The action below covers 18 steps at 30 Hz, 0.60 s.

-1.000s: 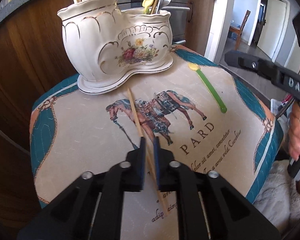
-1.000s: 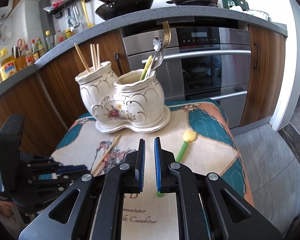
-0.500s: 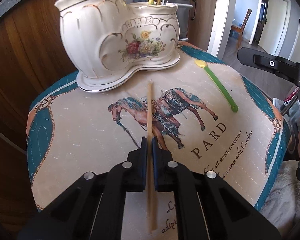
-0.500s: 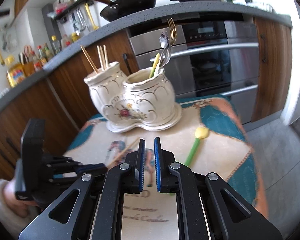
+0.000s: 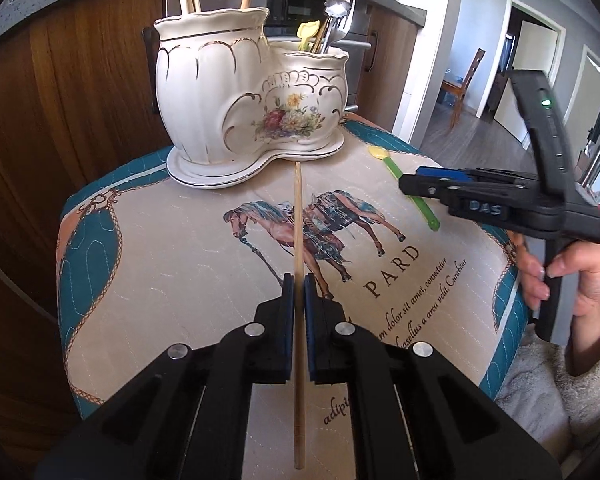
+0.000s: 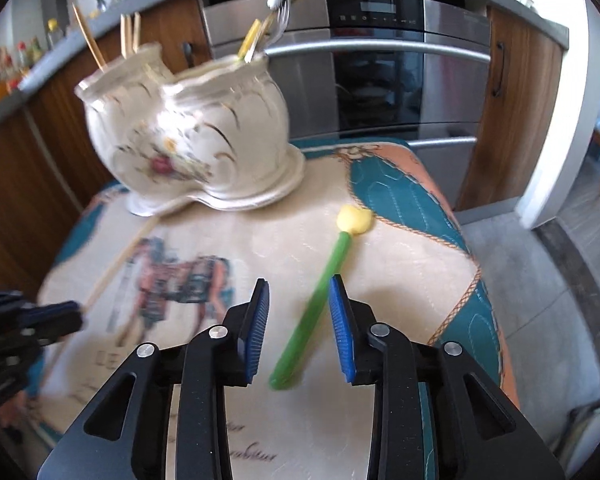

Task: Organize utensils
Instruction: 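Carry the chopstick with the left tool while the right tool carries the spatula above the pot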

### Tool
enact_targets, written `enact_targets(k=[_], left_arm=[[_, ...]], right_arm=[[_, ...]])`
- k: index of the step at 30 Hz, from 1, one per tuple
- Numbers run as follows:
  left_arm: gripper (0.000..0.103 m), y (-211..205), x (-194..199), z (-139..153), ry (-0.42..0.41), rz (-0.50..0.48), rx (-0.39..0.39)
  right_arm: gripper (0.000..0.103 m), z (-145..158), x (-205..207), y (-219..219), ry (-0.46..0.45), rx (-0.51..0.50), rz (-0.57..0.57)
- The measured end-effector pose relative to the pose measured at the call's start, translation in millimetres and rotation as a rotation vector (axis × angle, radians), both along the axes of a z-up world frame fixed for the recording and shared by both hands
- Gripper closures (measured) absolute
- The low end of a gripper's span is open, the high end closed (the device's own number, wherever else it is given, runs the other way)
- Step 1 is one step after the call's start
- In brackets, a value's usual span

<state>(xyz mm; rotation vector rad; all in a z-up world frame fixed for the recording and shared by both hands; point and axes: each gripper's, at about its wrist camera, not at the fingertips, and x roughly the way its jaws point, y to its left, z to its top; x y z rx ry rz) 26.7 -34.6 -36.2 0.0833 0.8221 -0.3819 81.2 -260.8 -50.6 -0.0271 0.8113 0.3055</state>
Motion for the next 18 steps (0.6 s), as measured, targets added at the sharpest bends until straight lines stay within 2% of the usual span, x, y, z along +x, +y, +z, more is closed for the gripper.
enact_targets(k=[4,6,8,9,14,18], left_arm=[[0.098,5,-9,6,-0.016,-0.012,-0.021],[0.098,6,-11,7,-0.022,-0.017,-0.025],[0.098,8,-13,9,-0.030,-0.020,-0.033],[0.098,9,-14,10,-0.036,-0.022,-0.040],[0.098,15,-21,23,-0.090,-0.037,-0.075],[0.098,23,-30,44,-0.176,-0.049,-0.133]], right_arm=[[0.072,-13,10,6,0.014,-0.073,-0.030],[0.086,-13,15,5,0.021,-0.067,-0.040],[0.093,-13,18,2,0.029,-0.049,-0.040],[0.093,-13,19,1,0.032,-0.042,-0.037],[0.093,4,7,-11,-0.015,0.046,-0.025],[0.093,34,-13,-25,-0.112,0.198,0.006]])
